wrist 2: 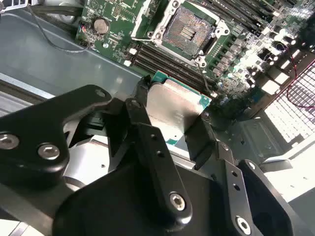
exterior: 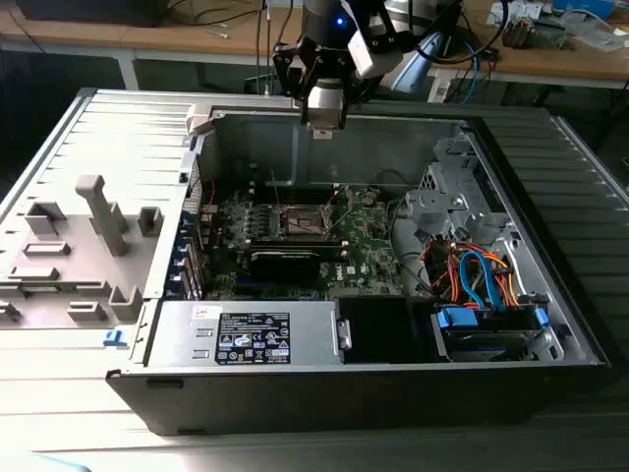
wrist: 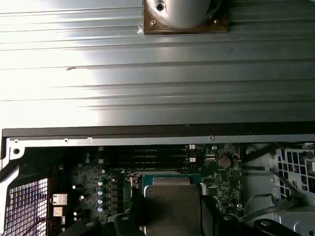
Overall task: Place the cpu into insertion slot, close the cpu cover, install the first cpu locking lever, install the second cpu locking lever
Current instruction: 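Place the cpu into insertion slot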
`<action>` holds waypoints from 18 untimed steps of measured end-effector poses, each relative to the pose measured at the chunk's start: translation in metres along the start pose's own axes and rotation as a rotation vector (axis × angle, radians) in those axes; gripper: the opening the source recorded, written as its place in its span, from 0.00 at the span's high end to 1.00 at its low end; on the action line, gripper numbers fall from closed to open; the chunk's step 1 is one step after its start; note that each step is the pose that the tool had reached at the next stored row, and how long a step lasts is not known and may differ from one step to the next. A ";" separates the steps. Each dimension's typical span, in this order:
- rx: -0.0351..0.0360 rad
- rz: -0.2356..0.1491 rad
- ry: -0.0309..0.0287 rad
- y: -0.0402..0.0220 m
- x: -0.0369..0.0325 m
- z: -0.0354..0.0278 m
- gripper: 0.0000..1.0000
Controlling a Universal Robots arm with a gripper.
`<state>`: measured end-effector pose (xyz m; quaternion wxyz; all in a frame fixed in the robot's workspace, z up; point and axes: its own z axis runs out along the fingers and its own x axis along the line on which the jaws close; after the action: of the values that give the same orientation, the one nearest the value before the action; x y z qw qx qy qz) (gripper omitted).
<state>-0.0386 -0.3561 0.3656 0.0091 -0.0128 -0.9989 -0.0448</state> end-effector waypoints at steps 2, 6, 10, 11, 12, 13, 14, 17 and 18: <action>0.0000 0.000 0.0001 -0.0002 0.0005 0.0006 0.45; -0.0001 0.000 0.0000 -0.0009 0.0007 0.0015 0.45; 0.0000 0.000 0.0001 -0.0019 0.0007 0.0021 0.45; 0.0000 0.000 0.0001 -0.0019 0.0007 0.0021 0.45; 0.0001 0.000 0.0001 -0.0019 0.0007 0.0022 0.45; 0.0000 0.000 0.0001 -0.0019 0.0007 0.0022 0.45; 0.0000 0.000 0.0001 -0.0020 0.0007 0.0024 0.45; 0.0000 0.000 0.0001 -0.0021 0.0007 0.0029 0.45; 0.0000 0.000 0.0001 -0.0021 0.0007 0.0029 0.45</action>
<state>-0.0394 -0.3579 0.3625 0.0091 -0.0128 -0.9989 -0.0448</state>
